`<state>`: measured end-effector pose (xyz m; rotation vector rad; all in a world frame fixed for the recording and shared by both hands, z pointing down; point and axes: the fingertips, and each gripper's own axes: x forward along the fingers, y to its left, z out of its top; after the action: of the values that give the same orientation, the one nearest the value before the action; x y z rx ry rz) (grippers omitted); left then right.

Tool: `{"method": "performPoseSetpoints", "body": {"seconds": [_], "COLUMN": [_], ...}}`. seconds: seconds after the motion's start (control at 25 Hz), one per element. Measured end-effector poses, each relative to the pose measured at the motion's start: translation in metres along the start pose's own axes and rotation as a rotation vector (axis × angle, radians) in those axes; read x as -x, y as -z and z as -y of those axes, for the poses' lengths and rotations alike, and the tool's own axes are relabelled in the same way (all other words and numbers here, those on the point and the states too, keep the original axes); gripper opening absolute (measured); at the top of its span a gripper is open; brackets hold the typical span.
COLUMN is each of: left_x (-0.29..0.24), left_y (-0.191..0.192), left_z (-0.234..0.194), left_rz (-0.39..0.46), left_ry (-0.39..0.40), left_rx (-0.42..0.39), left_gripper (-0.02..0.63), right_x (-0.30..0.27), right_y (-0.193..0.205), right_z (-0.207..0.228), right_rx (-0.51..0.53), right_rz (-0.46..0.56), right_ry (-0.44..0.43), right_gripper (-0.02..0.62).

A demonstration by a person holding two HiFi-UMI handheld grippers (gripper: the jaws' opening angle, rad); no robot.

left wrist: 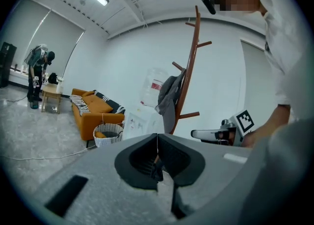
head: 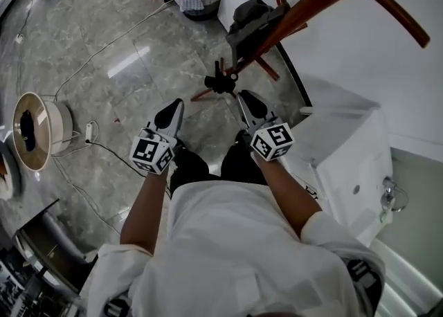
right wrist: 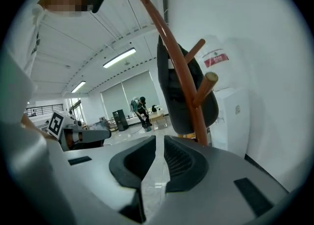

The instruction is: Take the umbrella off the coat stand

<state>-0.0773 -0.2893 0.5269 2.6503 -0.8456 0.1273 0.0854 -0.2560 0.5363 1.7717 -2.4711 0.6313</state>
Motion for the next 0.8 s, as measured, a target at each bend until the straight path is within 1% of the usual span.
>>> {"method": "performPoseSetpoints", "body": {"seconds": [0.12, 0.24, 0.44, 0.6, 0.72, 0.8], "left_x": [-0.006, -0.009, -0.014, -0.019, -0.024, -0.03], "left_y": [0.017, 0.025, 0.042, 0.061, 0.076, 0.083], "left_z": [-0.012, -0.017, -0.022, -0.025, -0.022, -0.02], "left_rz": [-0.013, -0.007, -0.012, -0.022, -0.041, -0.039], "left_ry": [-0.024, -0.045, -0.066, -0.079, -0.071, -0.067], "left_rx": [0.026, 0.046, 0.07, 0.102, 0.119, 0.135], "left_gripper": [0.017, 0.017, 0.017, 0.017, 0.017, 0.017], "right_x": [-0.009, -0.021, -0.04, -0.054, -0.064, -0.07], "right_y": [0.023, 0.036, 0.056, 0.073, 0.087, 0.094], "right_z": [0.005, 0.012, 0.034, 0.051, 0.06, 0.071], "right_rx": [0.002, 0.015, -0.003, -0.019, -0.03, -0.039], "right_rz": [-0.04, -0.053, -0.074, -0.078, -0.089, -0.093], "right_ry": [-0.009, -0.009, 0.026, 0.047, 0.067, 0.086], "right_gripper": [0.02, 0.033, 0.075, 0.128, 0.161, 0.174]}}
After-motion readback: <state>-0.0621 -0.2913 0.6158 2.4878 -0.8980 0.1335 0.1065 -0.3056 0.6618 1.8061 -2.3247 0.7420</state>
